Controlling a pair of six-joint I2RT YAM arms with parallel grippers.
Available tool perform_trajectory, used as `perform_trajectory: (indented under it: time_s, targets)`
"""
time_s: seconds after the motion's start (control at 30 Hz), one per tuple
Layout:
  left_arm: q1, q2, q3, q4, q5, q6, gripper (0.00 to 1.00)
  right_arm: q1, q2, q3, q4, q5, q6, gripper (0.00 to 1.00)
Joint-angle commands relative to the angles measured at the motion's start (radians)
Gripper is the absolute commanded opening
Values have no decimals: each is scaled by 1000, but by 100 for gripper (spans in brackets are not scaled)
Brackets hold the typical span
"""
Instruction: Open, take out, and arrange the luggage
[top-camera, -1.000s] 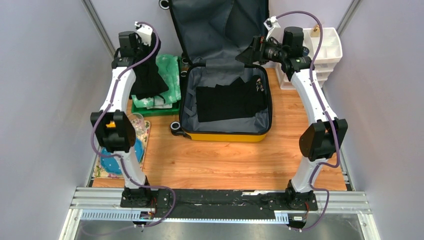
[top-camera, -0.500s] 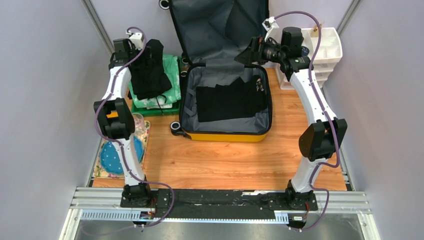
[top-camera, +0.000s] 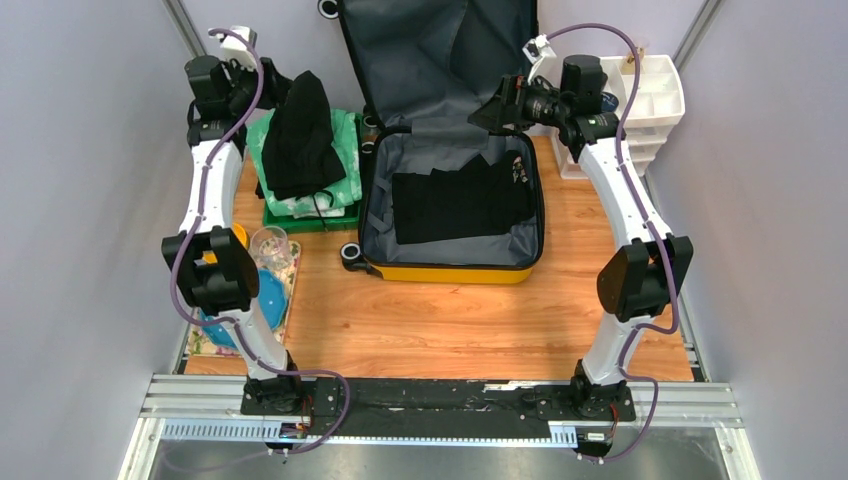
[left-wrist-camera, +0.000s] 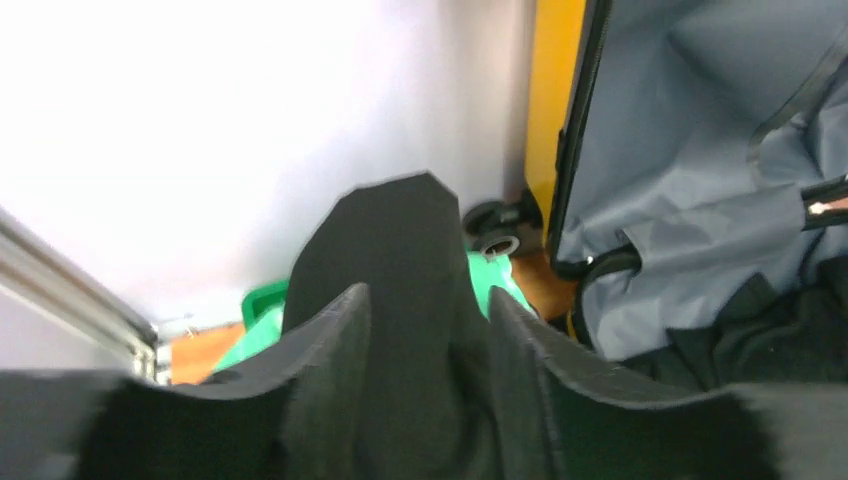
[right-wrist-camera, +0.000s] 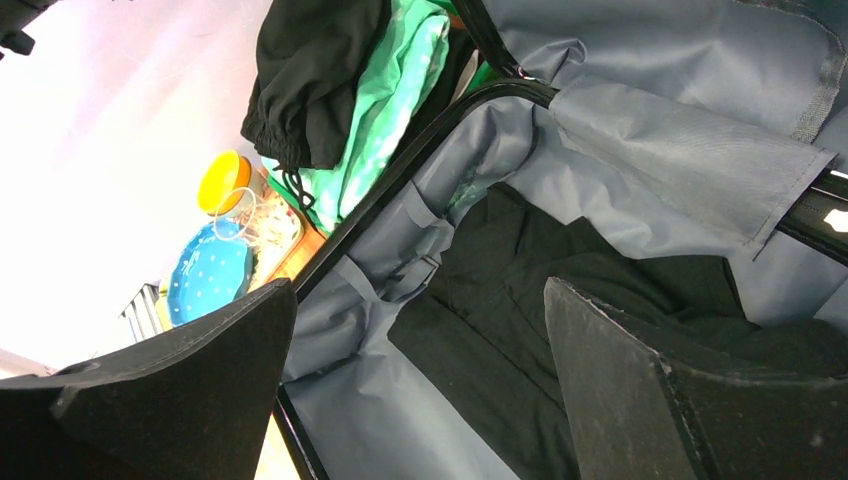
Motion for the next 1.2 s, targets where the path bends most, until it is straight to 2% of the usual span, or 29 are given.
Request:
perform_trajectory:
  time_s: [0.0, 0.07, 0.13, 0.3, 0.4, 0.47, 0.5, 0.53, 0.63, 0.67, 0.73, 0.9, 1.17]
  targets:
    - [11, 45, -38, 142, 97, -76, 43, 6, -2, 14, -3, 3, -16, 98]
    - [9, 110, -32, 141, 87, -109, 28, 4, -4, 7, -22, 14, -45, 98]
    - [11, 169, -9, 105, 68, -111, 19, 4, 2, 5, -95, 52, -127, 98]
    - [11, 209, -84, 47, 6, -73, 14, 16, 70, 68, -392, 179, -411, 97]
    - [11, 236, -89, 16, 15, -62, 14, 33, 120, 88, -474, 233, -531, 95]
    - [11, 237, -87, 12, 18, -63, 24, 49, 142, 83, -477, 247, -572, 94]
    - [11, 231, -74, 0, 15, -65, 32, 76, 151, 85, -476, 253, -588, 94]
    - [11, 223, -63, -8, 13, -57, 48, 94, 160, 92, -474, 262, -599, 93]
    - [14, 180, -17, -48, -13, -43, 71, 180, 185, 89, -421, 311, -611, 94]
    - [18, 168, -5, -56, -33, -45, 74, 200, 192, 71, -396, 321, -606, 93]
    - [40, 127, 21, -70, -51, -72, 78, 265, 209, 59, -330, 321, -616, 94]
    - [74, 29, 23, -96, -54, -105, 79, 386, 324, 94, -279, 328, -613, 95]
    - [75, -82, -86, -137, -48, -31, 79, 457, 452, 155, -292, 318, -606, 95]
